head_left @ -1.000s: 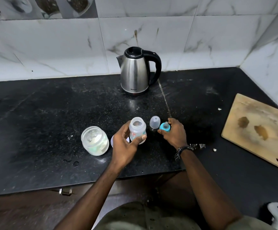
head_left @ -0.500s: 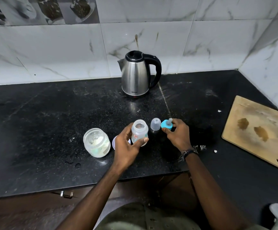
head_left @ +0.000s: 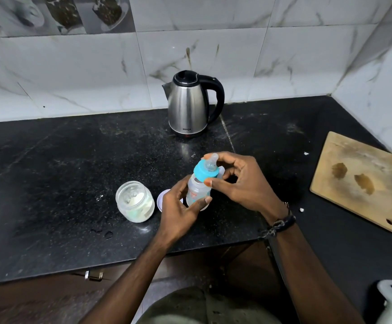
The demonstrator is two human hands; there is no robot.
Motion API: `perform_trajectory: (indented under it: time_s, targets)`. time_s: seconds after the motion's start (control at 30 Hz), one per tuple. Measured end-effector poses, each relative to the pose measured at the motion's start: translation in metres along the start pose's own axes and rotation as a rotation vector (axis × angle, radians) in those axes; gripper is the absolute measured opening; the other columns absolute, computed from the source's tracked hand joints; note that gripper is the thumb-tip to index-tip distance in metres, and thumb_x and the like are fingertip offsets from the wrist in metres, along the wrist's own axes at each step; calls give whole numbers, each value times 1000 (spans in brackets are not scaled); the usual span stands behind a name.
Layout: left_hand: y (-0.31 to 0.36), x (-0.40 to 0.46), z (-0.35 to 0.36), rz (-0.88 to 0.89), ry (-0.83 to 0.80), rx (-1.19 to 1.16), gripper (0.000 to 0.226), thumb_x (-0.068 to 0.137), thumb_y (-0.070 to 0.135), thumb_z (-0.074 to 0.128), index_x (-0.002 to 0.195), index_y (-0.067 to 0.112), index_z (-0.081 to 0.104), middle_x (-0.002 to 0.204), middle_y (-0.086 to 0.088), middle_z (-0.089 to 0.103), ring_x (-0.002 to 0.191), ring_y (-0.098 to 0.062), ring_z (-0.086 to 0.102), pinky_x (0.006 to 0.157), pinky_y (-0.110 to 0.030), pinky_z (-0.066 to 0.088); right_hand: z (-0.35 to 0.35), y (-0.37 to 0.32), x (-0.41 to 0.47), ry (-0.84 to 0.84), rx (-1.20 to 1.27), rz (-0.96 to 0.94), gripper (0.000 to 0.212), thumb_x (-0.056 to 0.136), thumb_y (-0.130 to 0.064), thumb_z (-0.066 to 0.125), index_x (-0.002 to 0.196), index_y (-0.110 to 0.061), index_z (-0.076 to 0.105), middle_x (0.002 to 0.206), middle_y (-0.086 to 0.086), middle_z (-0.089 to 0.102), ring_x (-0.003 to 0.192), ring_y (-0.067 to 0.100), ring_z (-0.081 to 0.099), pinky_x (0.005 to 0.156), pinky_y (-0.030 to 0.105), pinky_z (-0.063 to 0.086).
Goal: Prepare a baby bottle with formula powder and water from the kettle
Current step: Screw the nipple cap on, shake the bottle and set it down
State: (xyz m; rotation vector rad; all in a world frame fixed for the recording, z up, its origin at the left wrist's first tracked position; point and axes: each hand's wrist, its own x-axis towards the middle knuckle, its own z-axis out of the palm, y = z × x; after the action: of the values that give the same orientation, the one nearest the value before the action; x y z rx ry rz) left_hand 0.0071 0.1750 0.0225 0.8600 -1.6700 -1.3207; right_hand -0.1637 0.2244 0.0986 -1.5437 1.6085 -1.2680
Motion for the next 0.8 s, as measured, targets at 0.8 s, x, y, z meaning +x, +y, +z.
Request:
perform_trajectory:
  time_s: [0.8]
  targets:
    - [-2, 5, 4, 84, -16, 64, 51, 78, 28, 82, 126, 32, 64, 120, 3, 75, 112, -14, 71, 96, -31, 57, 9, 0, 7, 34, -370, 24, 55, 59, -49, 90, 104, -22, 71, 93, -12, 64, 77, 5, 60, 72, 27, 52]
